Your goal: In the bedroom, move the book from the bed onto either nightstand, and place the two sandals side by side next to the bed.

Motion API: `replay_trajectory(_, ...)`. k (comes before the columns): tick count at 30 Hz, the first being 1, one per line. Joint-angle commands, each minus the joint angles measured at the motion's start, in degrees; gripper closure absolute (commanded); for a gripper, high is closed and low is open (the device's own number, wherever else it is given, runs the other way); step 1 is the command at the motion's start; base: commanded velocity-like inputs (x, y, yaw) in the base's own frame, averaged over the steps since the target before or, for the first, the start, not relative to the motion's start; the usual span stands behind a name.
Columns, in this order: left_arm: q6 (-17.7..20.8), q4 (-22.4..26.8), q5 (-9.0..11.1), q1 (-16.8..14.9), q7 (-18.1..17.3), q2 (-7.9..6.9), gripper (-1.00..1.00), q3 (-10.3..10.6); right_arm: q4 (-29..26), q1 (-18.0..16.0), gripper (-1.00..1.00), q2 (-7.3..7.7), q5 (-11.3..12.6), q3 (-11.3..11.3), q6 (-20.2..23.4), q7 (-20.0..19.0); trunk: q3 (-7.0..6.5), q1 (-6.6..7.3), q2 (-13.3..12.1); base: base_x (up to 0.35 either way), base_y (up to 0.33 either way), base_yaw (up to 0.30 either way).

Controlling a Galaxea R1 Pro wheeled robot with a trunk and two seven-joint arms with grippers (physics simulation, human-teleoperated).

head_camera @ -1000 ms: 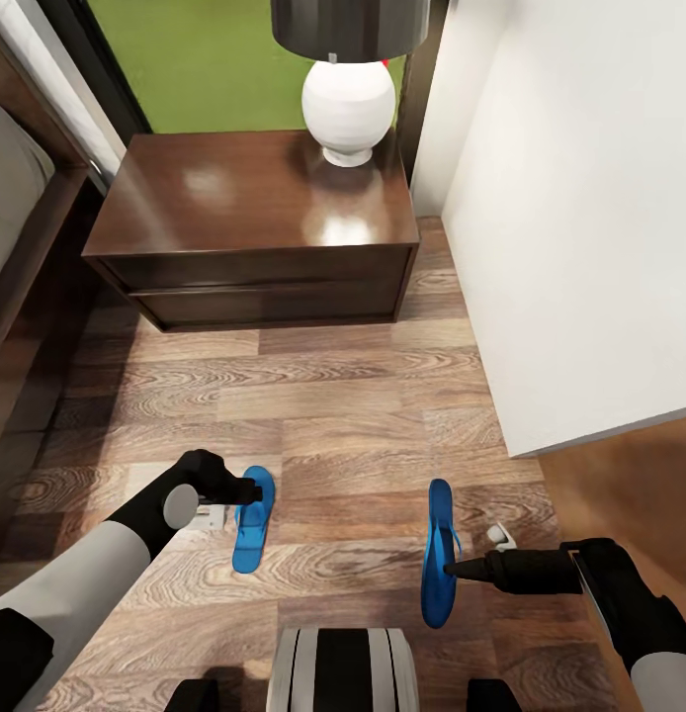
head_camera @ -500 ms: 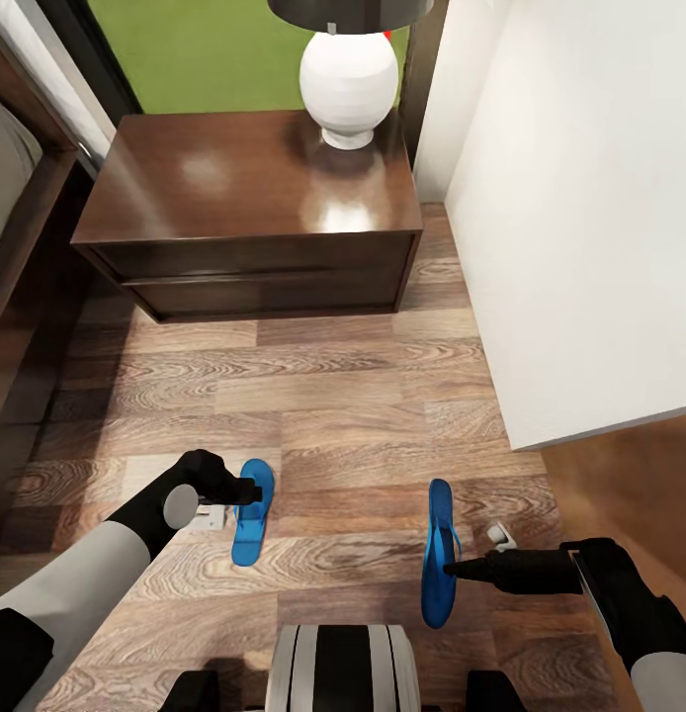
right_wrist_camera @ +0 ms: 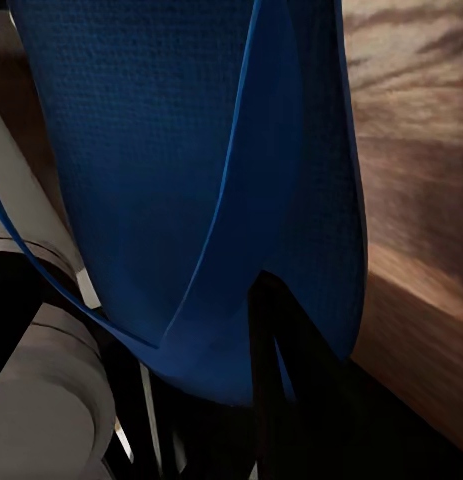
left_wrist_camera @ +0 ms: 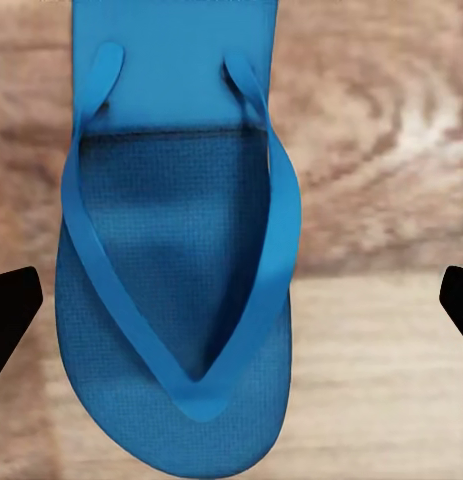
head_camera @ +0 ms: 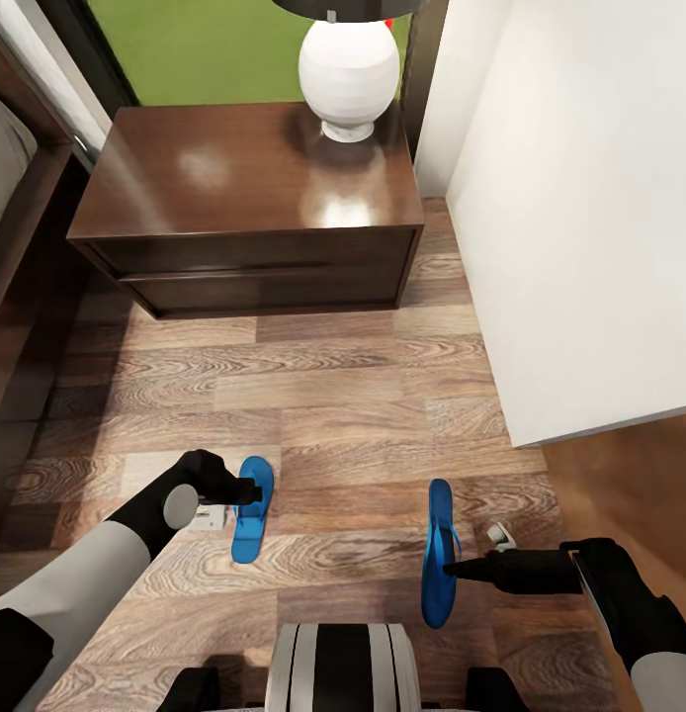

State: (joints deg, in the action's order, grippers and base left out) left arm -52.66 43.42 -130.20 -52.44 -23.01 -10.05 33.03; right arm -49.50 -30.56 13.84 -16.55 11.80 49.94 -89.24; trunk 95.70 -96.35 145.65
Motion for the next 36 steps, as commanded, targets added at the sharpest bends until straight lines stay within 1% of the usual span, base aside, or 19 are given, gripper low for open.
replay_trajectory(1,-0.08,0.09,0.3,-0.05,-0.36,-0.06,-1.0,0.27,-0.06,-0.03,1.0,-0.04,-0.58,0.15,0.86,-0.76,0.25,-0.02,0.03,0.0,0.0,0.0)
replay_trajectory(2,-0.08,0.09,0.3,-0.04,-0.36,-0.06,-1.0,0.27,-0.06,-0.03,1.0,-0.04,-0.58,0.15,0.86,-0.76,0.48,-0.04,0.04,0.0,0.0,0.0)
replay_trajectory(9,-0.08,0.09,0.3,-0.04,-0.36,-0.06,-1.0,0.28,-0.06,-0.03,1.0,-0.04,-0.58,0.15,0.86,-0.76,0.48,-0.04,0.04,0.0,0.0,0.0)
replay_trajectory(15,-0.01,0.09,0.3,-0.07,-0.36,-0.06,-1.0,0.28,-0.07,-0.03,1.0,-0.04,-0.58,0.15,0.86,-0.76,1.81,-0.2,0.12,0.0,0.0,0.0)
replay_trajectory(26,0.01,0.09,0.3,-0.08,-0.36,-0.06,-1.0,0.28,-0.07,-0.03,1.0,-0.04,-0.58,0.15,0.86,-0.76,1.81,-0.2,0.12,0.0,0.0,0.0)
replay_trajectory(28,0.01,0.09,0.3,-0.04,-0.36,-0.06,-1.0,0.28,-0.07,-0.03,1.0,-0.04,-0.58,0.15,0.86,-0.76,2.25,-0.25,0.15,0.0,0.0,0.0)
replay_trajectory(36,-0.01,0.09,0.24,-0.06,-0.48,-0.06,-1.0,0.28,-0.07,-0.03,1.0,-0.04,-0.58,0.15,0.86,-0.76,2.25,-0.25,0.15,0.0,0.0,0.0)
